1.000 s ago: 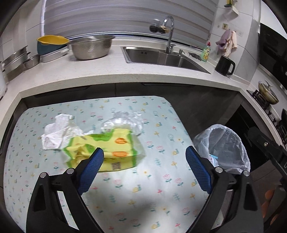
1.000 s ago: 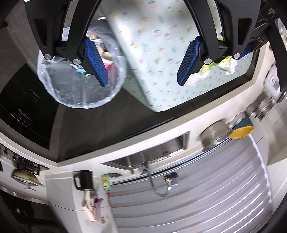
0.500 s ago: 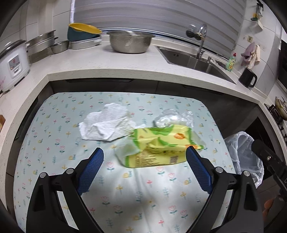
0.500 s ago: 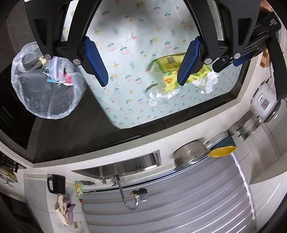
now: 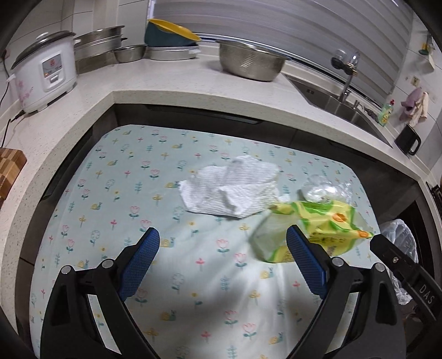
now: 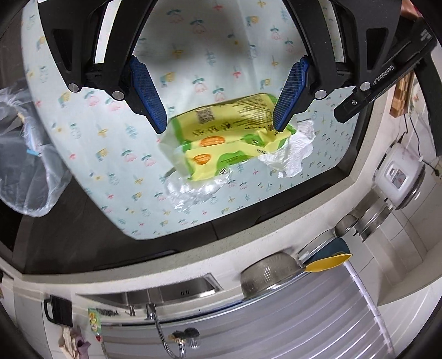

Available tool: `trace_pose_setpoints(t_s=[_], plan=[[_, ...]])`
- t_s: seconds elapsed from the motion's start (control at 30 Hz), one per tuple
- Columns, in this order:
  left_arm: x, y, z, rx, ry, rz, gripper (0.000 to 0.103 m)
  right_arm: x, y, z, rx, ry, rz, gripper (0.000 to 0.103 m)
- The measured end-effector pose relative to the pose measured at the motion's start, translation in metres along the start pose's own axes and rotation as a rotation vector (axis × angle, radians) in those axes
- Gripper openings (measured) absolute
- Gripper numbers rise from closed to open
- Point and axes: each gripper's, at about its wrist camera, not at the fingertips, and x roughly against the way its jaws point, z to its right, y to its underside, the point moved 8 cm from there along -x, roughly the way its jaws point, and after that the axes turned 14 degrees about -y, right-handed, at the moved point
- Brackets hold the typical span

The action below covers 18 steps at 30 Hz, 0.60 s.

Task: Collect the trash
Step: 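Grasp the white paper towel with the left tool while the right tool grasps the yellow snack bag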

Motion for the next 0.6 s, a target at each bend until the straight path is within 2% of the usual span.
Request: trace_pose_setpoints(t_s=[0.17, 0.37, 0.47, 0.53, 0.6], plan=[[-0.014, -0.007, -0.017, 0.023, -0.019, -0.012, 0.089, -0.020, -0.006, 0.006, -0.098, 0.009, 0.004, 0.076], [-0.028, -0.017, -0.017, 0.019, -0.020, -0.021, 0.091, -0.044, -0.006, 0.036, -0.252, 0.104, -0.025, 0.074], [-0.037, -0.023, -0.008, -0.002, -0.021, -0.017, 0.092, -0.056, 0.001, 0.045, -0.267, 0.117, -0.069, 0.066], [-0.044, -0.025, -0.001, -0.018, -0.013, -0.024, 0.092, -0.063, 0.006, 0.047, -0.275, 0.100, -0.098, 0.047], [-0.054, -0.026, 0.008, -0.037, 0.003, -0.031, 0.092, -0.066, 0.009, 0.047, -0.275, 0.076, -0.108, 0.036]])
